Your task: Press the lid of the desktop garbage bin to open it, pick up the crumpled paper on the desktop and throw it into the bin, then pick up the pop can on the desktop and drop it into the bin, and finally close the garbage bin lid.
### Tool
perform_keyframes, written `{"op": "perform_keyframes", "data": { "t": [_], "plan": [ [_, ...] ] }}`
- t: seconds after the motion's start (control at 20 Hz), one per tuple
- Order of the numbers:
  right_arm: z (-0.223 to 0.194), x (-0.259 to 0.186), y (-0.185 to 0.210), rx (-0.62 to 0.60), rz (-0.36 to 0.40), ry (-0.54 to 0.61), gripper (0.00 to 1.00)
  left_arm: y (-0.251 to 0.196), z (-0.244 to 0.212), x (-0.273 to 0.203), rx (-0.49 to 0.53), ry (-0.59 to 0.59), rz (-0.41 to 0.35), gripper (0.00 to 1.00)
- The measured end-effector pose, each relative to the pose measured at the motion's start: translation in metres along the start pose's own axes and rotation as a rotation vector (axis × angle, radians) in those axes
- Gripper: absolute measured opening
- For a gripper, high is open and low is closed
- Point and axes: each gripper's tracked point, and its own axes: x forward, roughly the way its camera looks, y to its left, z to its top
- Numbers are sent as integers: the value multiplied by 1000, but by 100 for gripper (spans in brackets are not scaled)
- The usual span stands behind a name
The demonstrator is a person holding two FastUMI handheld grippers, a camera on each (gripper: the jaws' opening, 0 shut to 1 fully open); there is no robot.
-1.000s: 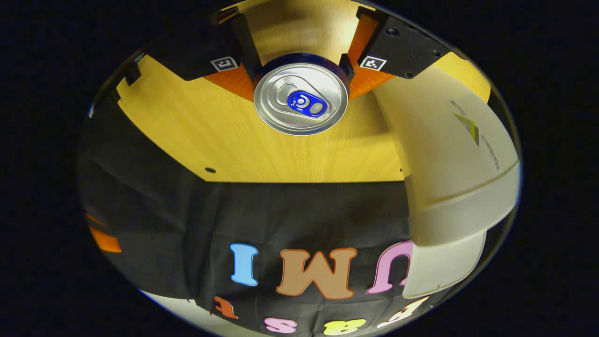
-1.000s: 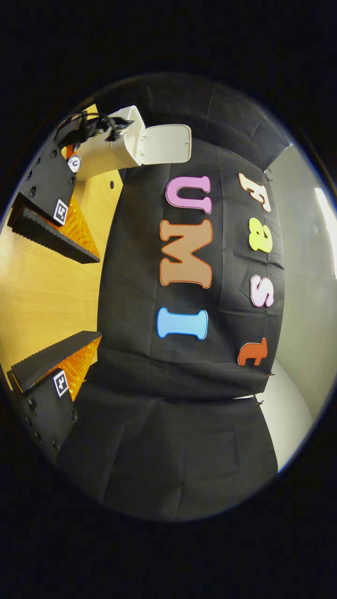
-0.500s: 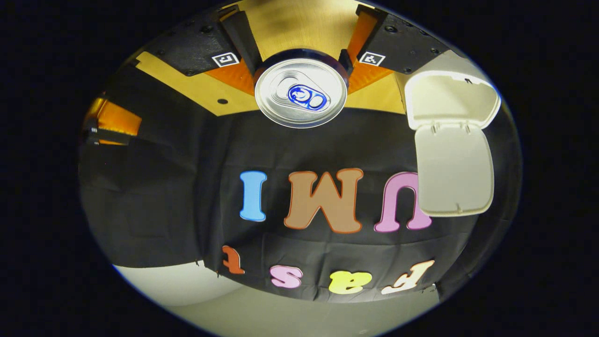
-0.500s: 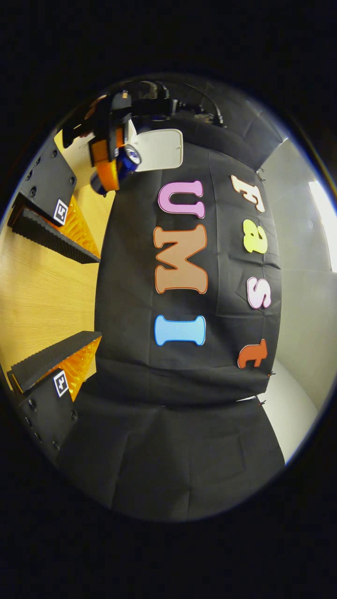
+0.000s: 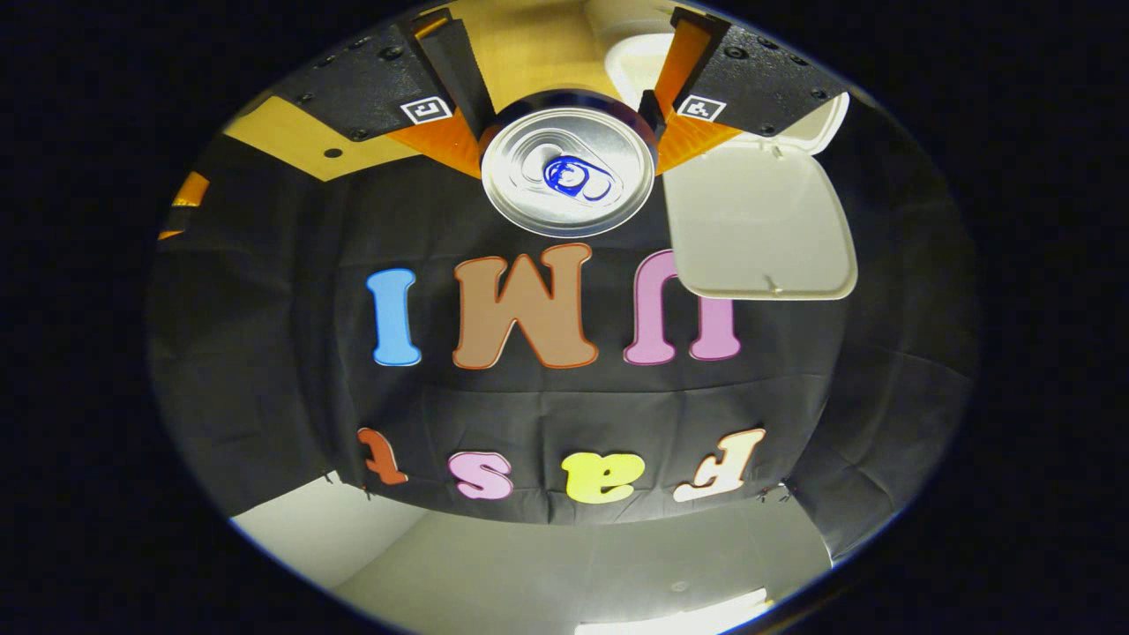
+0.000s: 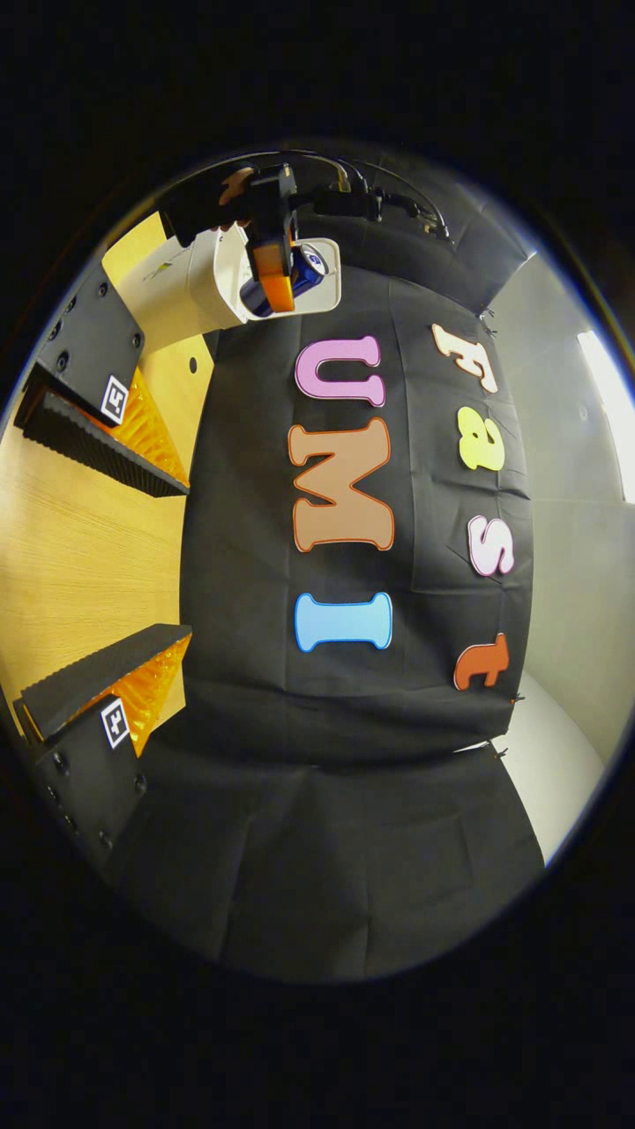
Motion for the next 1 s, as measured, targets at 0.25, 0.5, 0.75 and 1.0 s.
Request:
{"op": "perform_keyframes", "data": {
  "t": [0.25, 0.5, 0.75, 1.0],
  "plan": [
    [-3, 7, 8, -3, 17, 11, 96, 59, -36, 3, -2, 108, 168, 77],
    [-6, 11, 11, -7, 24, 24, 96, 91, -80, -6, -49, 223, 279, 78],
    [-3, 16, 15, -17, 57, 18, 96, 98, -63, -11, -15, 172, 301, 93],
    [4, 21, 32, -18, 150, -10, 96, 100, -13, -21, 7, 84, 312, 92]
  ]
}}
